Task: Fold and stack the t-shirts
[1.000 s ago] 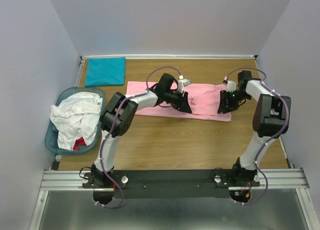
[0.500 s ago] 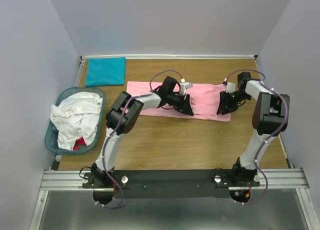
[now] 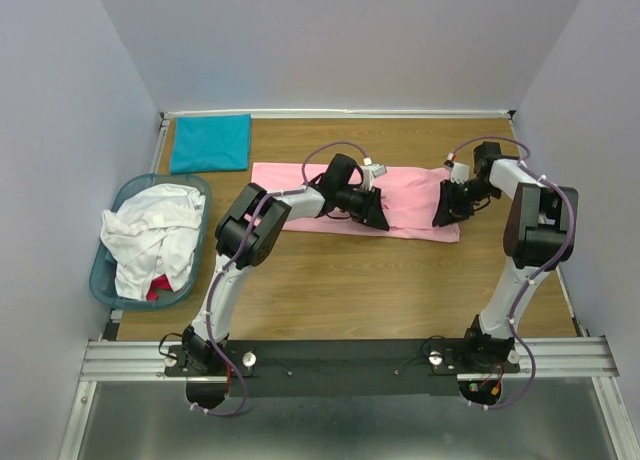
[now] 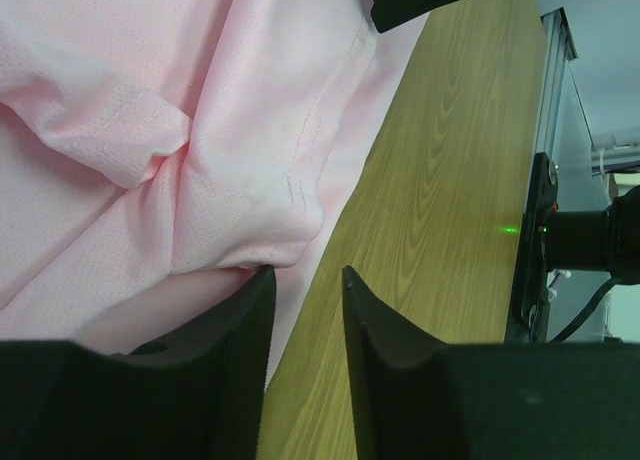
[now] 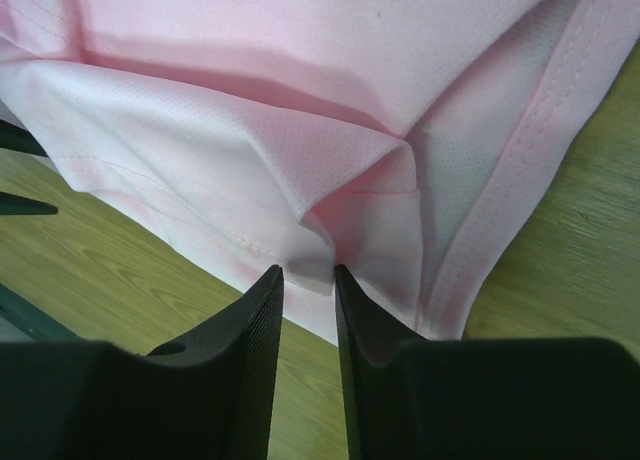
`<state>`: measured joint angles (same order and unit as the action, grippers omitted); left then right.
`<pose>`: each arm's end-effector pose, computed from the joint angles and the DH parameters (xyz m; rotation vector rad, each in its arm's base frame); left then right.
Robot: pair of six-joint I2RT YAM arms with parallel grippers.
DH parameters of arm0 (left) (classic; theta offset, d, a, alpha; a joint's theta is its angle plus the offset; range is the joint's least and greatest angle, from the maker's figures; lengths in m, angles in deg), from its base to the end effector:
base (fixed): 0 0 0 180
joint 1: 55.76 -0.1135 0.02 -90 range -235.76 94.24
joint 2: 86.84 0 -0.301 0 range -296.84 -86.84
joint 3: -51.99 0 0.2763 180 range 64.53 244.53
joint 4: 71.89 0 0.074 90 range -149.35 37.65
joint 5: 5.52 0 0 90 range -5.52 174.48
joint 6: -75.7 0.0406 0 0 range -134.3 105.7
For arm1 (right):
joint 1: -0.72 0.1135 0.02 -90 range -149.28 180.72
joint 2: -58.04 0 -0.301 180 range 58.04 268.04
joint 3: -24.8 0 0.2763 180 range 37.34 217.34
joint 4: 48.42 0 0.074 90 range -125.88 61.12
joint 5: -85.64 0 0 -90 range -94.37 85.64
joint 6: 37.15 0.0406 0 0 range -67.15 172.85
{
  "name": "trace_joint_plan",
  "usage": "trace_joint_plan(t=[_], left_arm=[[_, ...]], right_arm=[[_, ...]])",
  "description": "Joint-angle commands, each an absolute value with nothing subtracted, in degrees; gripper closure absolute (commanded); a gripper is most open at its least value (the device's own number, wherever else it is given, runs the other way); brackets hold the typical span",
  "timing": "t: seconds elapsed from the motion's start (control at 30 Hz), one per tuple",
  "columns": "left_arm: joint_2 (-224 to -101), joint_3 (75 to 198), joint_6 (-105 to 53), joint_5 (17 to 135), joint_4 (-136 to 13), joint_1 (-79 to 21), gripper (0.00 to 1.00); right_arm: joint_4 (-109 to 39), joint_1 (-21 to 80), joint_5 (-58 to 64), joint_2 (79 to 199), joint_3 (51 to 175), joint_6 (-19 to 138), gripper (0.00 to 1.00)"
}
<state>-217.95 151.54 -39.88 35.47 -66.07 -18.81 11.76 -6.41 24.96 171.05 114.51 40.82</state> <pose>0.4078 -0.3451 0.1346 0.7569 2.2773 -1.5129 0.4032 -0.0304 0.1726 -0.1649 2.8569 0.7110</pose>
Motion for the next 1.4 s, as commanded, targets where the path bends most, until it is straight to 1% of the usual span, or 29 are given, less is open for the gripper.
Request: trace_joint_plan(t=[0.0, 0.07, 0.1, 0.13, 0.17, 0.2, 0.3, 0.4, 0.9, 1.1, 1.2, 1.37], left_arm=[[-218.3, 152.9, -40.7, 33.6, -68.1, -18.5, 0.67], [-218.1, 152.9, -40.8, 33.7, -68.2, -18.5, 0.73], [-218.2, 152.9, -40.8, 33.8, -68.3, -18.6, 0.79], [-218.2, 152.9, -40.8, 33.8, -68.2, -18.6, 0.82], [-218.2, 153.0, -41.1, 33.5, -68.3, -18.7, 0.85], [-218.3, 153.1, -41.3, 33.4, -68.5, -18.7, 0.91], [-218.2, 153.4, -41.5, 33.2, -68.7, -19.0, 1.0], [-217.7, 153.7, -41.5, 33.0, -69.1, -19.6, 1.0], [-217.4, 155.9, -45.9, 32.1, -76.9, -24.9, 1.0], [-214.7, 151.6, -44.7, 31.6, -78.7, -25.3, 1.0], [-214.5, 150.6, -43.0, 32.7, -76.6, -25.2, 1.0], [-212.8, 145.0, -42.1, 33.9, -76.5, -24.3, 1.0]], right_arm=[[11.8, -6.6, 27.4, 171.7, 116.4, 41.3, 0.7], [11.8, -6.6, 27.5, 171.7, 116.5, 41.3, 0.74], [11.8, -6.6, 27.5, 171.7, 116.7, 41.4, 0.76], [11.8, -6.5, 27.7, 171.8, 116.7, 41.4, 0.78], [11.8, -6.6, 27.8, 171.9, 116.8, 41.4, 0.83], [11.8, -6.6, 28.2, 172.0, 116.9, 41.5, 0.84], [11.9, -6.6, 28.9, 172.1, 117.6, 41.9, 0.94], [11.8, -6.6, 29.8, 172.1, 118.8, 42.4, 0.99], [11.3, -6.6, 34.8, 178.2, 126.6, 48.1, 1.0], [9.4, -6.7, 36.5, 180.6, 128.2, 52.4, 0.99], [8.3, -6.8, 38.1, 181.4, 128.9, 55.6, 1.0], [7.7, -7.0, 40.0, 181.5, 129.4, 57.9, 0.99]])
